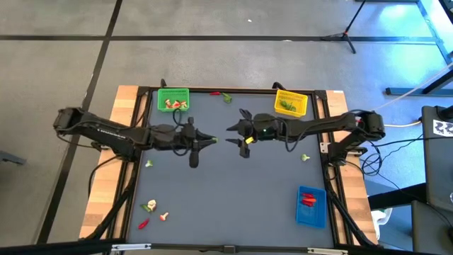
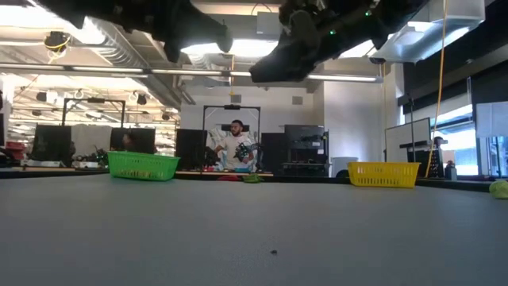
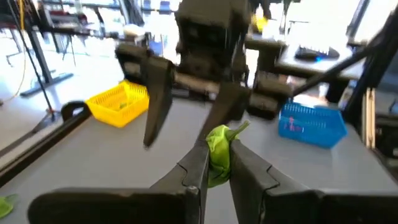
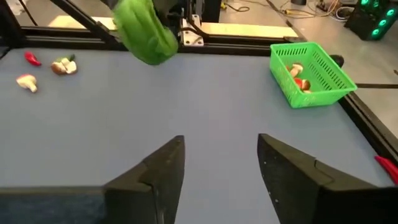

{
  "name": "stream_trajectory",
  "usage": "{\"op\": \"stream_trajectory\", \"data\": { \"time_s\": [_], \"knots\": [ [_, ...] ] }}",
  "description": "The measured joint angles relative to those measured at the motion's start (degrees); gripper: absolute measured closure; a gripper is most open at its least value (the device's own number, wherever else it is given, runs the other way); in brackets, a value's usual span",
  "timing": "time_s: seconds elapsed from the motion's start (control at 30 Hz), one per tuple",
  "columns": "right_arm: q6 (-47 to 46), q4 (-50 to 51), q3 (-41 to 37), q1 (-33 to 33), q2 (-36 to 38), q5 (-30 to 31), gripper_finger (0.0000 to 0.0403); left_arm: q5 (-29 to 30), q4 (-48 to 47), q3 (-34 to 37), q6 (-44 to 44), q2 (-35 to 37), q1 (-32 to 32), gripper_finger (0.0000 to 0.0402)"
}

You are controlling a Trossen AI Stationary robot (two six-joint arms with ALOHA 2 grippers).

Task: Sort produce into baskets
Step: Put the green chili pepper into the yellow bin

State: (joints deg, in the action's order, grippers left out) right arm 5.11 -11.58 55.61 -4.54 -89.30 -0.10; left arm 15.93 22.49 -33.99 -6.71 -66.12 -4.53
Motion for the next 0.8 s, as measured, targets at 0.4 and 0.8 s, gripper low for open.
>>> {"op": "stream_trajectory", "data": {
  "time_s": [0.4, 0.8],
  "knots": [
    [-1.58, -1.87, 0.0, 0.0, -2.79, -1.03, 0.0214, 0.29, 9.95, 0.78, 1.07, -2.5, 3.47, 0.0353],
    [-1.99, -11.38, 0.0, 0.0, -2.79, -0.87, 0.0214, -0.04, 11.34, 0.78, 0.84, -3.04, 3.84, 0.0353]
  ]
}}
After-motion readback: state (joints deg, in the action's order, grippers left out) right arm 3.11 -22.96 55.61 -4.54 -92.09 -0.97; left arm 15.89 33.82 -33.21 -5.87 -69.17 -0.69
